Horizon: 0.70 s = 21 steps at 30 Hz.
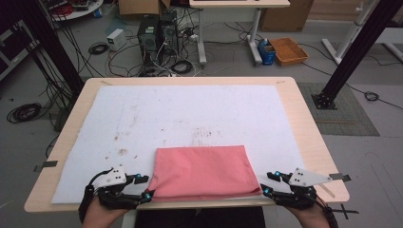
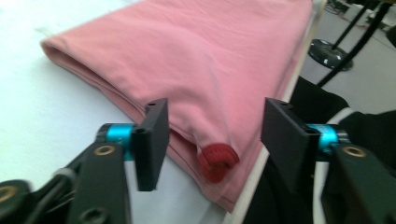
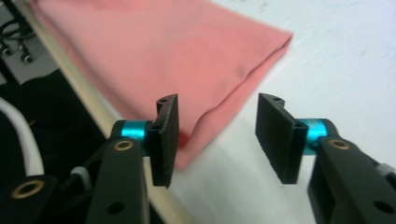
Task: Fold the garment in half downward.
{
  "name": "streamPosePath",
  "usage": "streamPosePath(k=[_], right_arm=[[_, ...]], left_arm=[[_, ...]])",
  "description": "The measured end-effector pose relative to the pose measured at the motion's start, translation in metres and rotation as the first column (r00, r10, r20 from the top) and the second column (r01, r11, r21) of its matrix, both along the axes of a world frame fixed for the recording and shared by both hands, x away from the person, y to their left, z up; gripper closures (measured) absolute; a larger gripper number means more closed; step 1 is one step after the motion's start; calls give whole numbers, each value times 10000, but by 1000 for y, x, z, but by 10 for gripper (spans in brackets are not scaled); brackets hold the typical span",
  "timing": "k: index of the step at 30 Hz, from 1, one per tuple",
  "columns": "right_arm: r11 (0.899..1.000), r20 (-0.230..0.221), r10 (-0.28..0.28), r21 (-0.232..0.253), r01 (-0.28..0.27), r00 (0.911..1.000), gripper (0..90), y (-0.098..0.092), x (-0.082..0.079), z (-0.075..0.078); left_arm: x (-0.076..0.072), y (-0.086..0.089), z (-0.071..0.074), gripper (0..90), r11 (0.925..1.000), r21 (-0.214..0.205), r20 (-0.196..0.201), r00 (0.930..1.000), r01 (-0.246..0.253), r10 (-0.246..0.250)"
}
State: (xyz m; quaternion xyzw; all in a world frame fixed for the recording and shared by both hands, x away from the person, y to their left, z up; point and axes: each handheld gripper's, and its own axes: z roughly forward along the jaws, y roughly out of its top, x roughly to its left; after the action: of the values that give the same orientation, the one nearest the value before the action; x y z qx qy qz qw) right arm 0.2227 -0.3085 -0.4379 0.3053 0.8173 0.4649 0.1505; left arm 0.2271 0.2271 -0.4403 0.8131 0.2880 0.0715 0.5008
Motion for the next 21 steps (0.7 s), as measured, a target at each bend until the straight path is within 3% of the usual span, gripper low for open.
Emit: streamPosePath(k=[9,14,15,21], right_arm=[[9991,103,-421,98,420,9991,325,10,26,14],[9980,112,-626,92,625,9980,314,21,51,17],[9980,112,-626,92,625,9980,314,21,51,17],[9972,-223,-746,-88,744,9970,311,39,83,12]], left_arm=[[26,-2,11,334,9961,173,372,9957,-860,853],[55,-8,13,327,9851,638,413,9867,-1599,1575],[55,-8,13,328,9851,638,413,9867,-1599,1575],[86,-16,16,327,9760,778,516,9784,-2036,2000]])
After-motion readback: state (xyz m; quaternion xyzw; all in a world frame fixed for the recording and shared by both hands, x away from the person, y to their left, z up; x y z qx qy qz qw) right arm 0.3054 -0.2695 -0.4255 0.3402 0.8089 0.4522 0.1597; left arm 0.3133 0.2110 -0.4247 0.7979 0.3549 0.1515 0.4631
